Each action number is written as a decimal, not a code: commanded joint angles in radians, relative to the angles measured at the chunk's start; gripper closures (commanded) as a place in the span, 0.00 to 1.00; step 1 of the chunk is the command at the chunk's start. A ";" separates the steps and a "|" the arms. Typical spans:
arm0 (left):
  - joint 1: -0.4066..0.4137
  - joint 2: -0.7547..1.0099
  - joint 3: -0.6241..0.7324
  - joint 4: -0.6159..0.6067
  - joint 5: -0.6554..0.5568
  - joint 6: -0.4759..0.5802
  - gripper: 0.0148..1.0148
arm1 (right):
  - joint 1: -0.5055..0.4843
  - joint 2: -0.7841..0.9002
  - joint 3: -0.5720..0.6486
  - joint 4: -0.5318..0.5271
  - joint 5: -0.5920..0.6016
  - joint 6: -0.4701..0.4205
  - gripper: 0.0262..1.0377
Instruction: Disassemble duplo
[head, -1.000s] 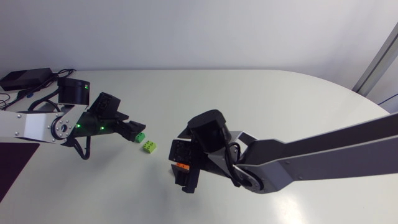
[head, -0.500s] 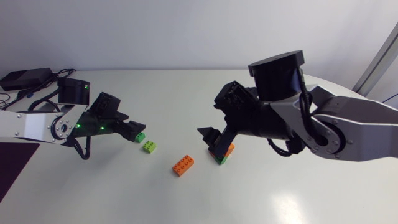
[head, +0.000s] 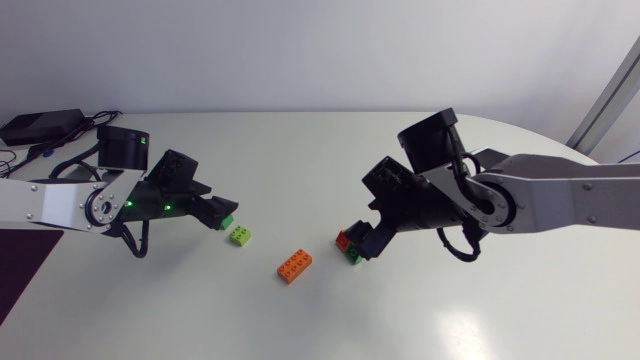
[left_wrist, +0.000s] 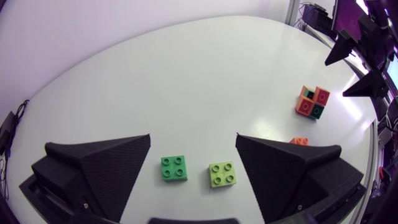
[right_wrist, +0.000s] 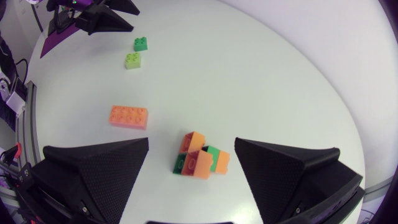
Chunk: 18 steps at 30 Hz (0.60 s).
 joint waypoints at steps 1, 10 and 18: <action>0.002 -0.023 -0.024 0.008 0.030 0.010 0.05 | -0.037 0.027 0.023 -0.026 -0.017 0.028 0.05; 0.006 -0.046 -0.030 0.005 0.050 0.007 0.05 | -0.066 0.095 0.031 -0.056 -0.069 0.028 0.07; -0.003 -0.072 -0.044 0.005 0.050 0.009 0.05 | -0.069 0.154 0.051 -0.056 -0.069 0.040 0.11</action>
